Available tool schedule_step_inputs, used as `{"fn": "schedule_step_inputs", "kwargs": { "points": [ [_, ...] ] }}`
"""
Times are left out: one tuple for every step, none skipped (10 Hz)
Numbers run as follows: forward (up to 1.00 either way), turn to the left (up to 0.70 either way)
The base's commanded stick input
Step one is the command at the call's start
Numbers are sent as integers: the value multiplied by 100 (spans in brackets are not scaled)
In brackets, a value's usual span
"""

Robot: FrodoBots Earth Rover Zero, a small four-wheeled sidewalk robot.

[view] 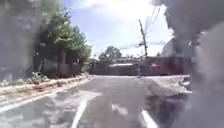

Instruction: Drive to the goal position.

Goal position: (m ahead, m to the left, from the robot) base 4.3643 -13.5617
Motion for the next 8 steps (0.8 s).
{"fn": "schedule_step_inputs", "kwargs": {
  "points": [
    [100, -40],
    [100, -40],
    [100, -40],
    [100, -40],
    [100, -40],
    [100, -40],
    [100, -40],
    [100, -15]
  ]
}}
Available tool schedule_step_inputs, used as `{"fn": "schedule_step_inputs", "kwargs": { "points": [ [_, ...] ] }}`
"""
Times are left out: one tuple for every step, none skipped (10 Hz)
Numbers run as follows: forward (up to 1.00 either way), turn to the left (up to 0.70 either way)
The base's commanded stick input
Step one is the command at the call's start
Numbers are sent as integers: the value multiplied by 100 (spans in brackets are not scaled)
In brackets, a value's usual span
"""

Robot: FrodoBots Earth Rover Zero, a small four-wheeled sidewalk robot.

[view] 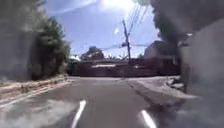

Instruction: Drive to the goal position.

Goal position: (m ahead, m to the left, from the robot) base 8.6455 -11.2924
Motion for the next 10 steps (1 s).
{"fn": "schedule_step_inputs", "kwargs": {
  "points": [
    [100, 0],
    [100, 25],
    [100, 21],
    [100, 16],
    [100, 25],
    [100, 17],
    [100, 11],
    [100, 4],
    [100, 25],
    [100, 23]
  ]
}}
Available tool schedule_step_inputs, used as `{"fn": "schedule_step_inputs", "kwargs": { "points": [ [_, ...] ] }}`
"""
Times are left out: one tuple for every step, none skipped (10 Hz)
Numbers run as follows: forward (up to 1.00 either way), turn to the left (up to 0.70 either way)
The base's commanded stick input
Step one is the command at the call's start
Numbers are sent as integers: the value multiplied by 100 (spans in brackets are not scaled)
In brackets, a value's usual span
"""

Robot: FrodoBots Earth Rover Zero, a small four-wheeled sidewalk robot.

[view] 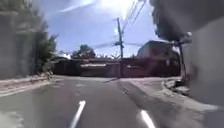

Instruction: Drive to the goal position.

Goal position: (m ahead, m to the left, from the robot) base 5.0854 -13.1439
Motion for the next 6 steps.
{"fn": "schedule_step_inputs", "kwargs": {
  "points": [
    [100, 21],
    [100, -15],
    [100, -40],
    [100, -36],
    [100, -21],
    [100, -26]
  ]
}}
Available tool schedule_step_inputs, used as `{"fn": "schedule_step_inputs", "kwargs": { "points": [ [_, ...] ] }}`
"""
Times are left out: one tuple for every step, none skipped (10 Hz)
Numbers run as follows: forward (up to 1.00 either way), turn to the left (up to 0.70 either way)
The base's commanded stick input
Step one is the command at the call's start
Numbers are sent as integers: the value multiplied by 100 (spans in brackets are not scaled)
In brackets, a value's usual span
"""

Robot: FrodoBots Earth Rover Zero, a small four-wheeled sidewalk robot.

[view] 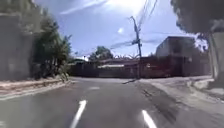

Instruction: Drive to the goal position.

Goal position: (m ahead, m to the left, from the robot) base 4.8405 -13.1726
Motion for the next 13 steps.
{"fn": "schedule_step_inputs", "kwargs": {
  "points": [
    [100, -18],
    [100, -21],
    [100, -20],
    [100, -19],
    [100, -20],
    [100, -19],
    [100, 0],
    [100, 7],
    [100, 12],
    [100, 14],
    [100, 19],
    [100, 11],
    [100, -22]
  ]
}}
